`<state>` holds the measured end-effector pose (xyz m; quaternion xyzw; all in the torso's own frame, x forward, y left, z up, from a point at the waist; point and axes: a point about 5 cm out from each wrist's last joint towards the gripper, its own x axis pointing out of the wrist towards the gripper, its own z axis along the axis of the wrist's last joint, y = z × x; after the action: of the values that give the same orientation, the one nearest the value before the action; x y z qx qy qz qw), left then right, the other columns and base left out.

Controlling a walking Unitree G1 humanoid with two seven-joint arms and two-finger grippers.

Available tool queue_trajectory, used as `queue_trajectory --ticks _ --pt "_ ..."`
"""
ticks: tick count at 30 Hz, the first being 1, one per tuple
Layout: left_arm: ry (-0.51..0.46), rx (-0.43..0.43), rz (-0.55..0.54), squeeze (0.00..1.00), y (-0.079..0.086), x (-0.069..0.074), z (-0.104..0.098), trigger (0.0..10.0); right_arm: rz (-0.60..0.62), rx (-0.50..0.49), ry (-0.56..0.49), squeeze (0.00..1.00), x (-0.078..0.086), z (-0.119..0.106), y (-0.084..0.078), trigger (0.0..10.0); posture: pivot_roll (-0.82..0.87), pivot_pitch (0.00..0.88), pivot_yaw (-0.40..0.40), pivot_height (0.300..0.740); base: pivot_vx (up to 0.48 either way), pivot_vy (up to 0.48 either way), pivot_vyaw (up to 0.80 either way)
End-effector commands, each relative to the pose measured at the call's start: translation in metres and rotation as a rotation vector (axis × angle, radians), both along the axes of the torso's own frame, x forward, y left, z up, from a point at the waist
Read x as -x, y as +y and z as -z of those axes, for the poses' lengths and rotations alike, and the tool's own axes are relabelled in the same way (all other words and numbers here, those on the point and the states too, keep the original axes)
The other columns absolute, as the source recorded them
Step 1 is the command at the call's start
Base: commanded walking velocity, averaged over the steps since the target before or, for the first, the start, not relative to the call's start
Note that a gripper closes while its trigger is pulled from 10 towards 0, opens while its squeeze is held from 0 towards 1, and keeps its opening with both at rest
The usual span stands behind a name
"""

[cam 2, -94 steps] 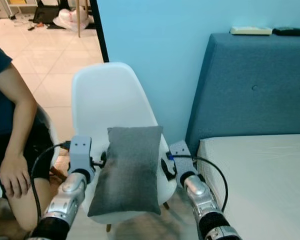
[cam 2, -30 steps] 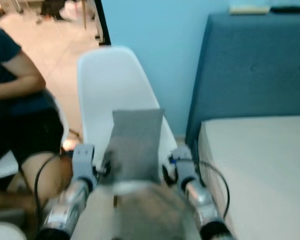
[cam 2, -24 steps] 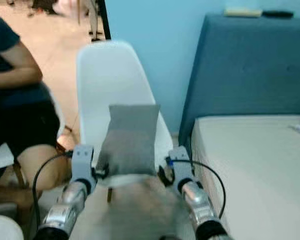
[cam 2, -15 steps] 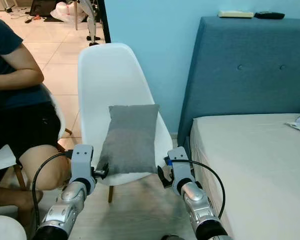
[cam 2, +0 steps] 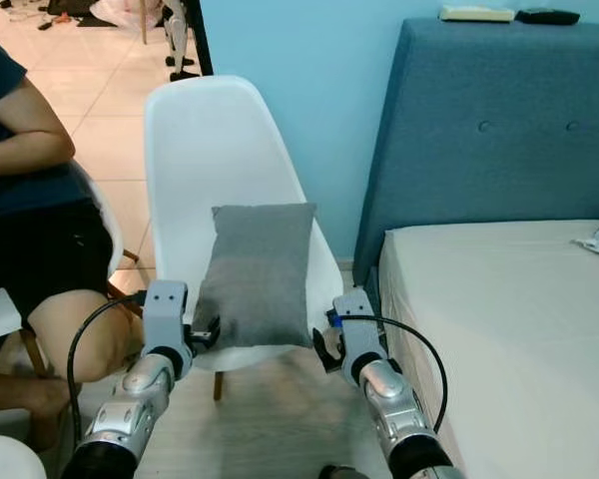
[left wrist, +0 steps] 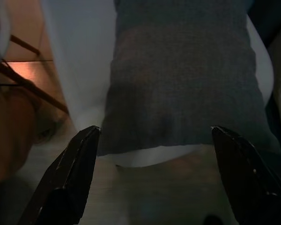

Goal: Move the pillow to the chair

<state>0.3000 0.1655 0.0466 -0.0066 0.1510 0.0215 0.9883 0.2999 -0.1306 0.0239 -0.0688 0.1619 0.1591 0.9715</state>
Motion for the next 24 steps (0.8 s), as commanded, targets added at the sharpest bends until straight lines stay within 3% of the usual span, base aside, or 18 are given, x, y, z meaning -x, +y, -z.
queue_trajectory --ticks 1,14,16,24 --pt "0.015 -0.011 0.000 0.00 -0.0007 0.0032 0.0058 10.0 -0.003 -0.013 0.016 0.00 0.0021 0.0024 0.0013 10.0 -0.02 0.101 -0.019 0.740 0.000 0.000 0.00" --pt "-0.021 -0.023 -0.002 0.00 -0.0038 -0.0025 0.0008 10.0 0.007 -0.016 0.009 0.00 -0.0022 0.0002 0.0011 10.0 -0.01 0.080 -0.031 0.740 0.000 0.000 0.00" --pt "-0.018 -0.036 0.024 0.00 -0.0073 -0.0023 0.0011 10.0 0.002 -0.018 0.005 0.00 -0.0035 -0.0011 0.0023 10.0 -0.01 0.074 -0.039 0.740 0.000 -0.480 0.00" --pt "-0.013 -0.014 -0.023 0.00 -0.0035 -0.0013 0.0040 10.0 -0.011 -0.012 0.002 0.00 -0.0048 -0.0023 0.0018 10.0 -0.02 0.068 -0.047 0.740 0.000 -0.060 0.00"
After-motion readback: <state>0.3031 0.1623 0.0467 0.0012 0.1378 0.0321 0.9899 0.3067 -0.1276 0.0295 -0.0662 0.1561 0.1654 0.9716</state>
